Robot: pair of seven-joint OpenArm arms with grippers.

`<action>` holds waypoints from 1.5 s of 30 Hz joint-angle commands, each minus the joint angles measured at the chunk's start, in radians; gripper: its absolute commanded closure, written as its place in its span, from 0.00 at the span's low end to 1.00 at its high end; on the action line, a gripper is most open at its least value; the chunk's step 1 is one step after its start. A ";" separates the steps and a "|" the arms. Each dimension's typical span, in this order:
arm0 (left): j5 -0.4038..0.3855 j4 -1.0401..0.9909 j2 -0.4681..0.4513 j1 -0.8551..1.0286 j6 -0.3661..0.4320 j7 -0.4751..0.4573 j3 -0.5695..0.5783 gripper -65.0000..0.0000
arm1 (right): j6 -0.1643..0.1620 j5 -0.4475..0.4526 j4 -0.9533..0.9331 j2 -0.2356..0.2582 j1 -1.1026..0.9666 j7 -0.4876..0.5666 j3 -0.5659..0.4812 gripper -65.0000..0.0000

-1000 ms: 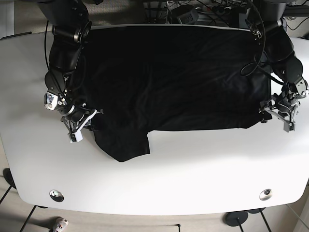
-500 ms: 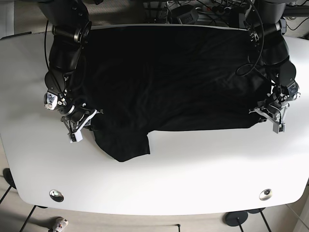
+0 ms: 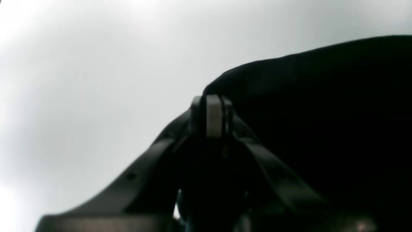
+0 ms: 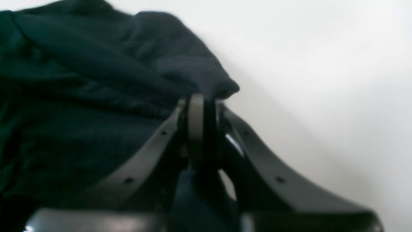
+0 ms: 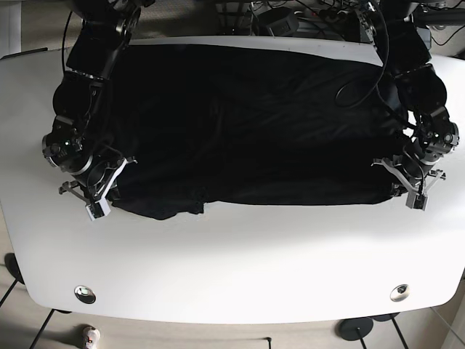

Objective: Fold the T-shirt properly
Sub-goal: 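Fold the hem over toward the collar edge with both grippers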

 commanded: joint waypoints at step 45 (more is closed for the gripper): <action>-0.039 0.335 0.029 0.403 -0.059 0.150 -0.049 0.49 | -0.002 0.272 0.073 0.012 -0.166 -0.202 0.176 0.08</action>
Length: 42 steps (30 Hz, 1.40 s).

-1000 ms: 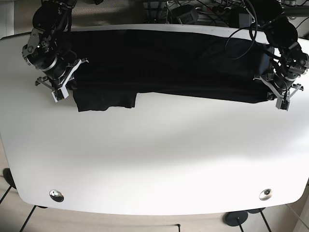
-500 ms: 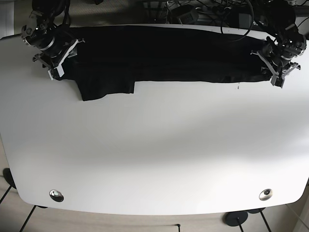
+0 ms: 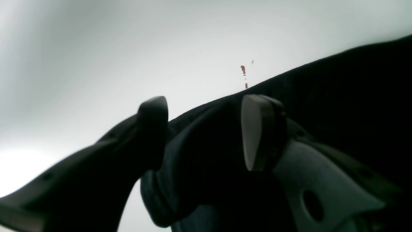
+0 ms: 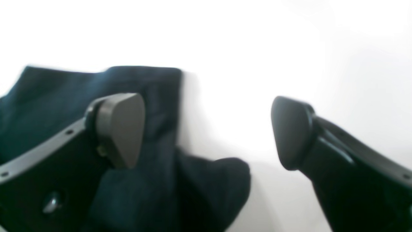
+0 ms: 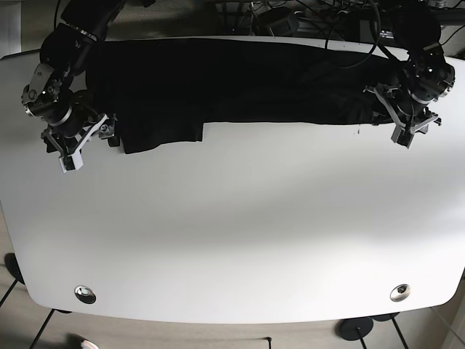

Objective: Fold the T-shirt properly
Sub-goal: 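Fold the hem over toward the collar edge with both grippers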

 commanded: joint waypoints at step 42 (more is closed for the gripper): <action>0.047 -0.320 -0.058 -0.001 0.003 -0.117 -0.052 0.49 | -0.063 0.341 0.272 -0.032 -0.287 -0.232 0.129 0.96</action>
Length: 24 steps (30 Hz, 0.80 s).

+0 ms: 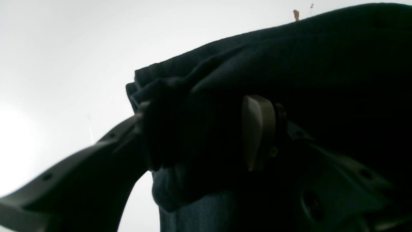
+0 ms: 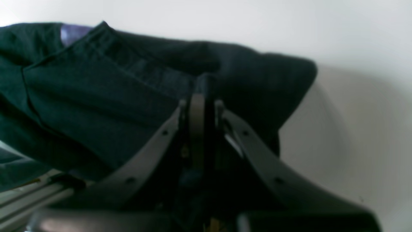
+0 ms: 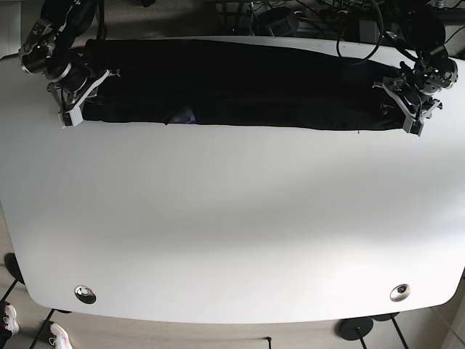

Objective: Fold the T-shirt properly
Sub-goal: 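Fold the hem over toward the collar edge with both grippers, then grasp the folded strip's end with the left gripper and fold it inward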

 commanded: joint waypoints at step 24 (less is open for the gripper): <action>0.035 0.043 -0.004 0.007 0.007 0.044 -0.003 0.49 | 0.053 -0.199 -0.148 0.064 -0.112 0.324 -0.268 0.82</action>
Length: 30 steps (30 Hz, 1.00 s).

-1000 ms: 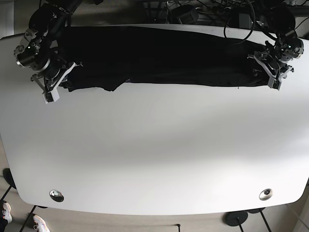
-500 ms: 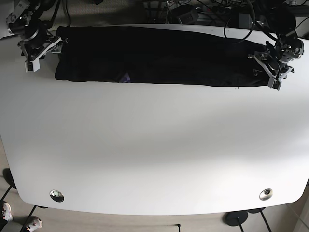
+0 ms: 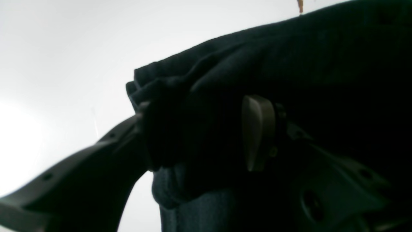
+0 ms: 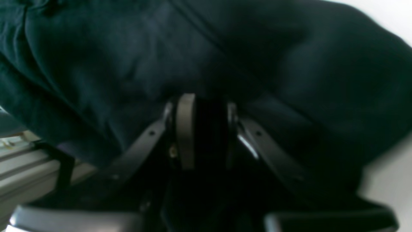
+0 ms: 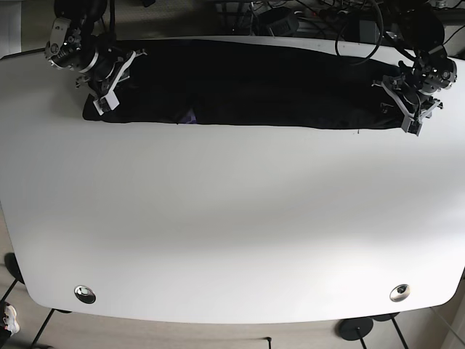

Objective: Fold the T-shirt properly
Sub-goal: 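Grasp the folded strip's end with the left gripper and fold it inward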

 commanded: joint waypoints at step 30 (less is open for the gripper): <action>-0.489 -0.281 -0.063 -0.264 0.002 0.324 -0.248 0.25 | 0.008 -0.152 -0.444 0.085 0.392 0.238 -0.008 0.83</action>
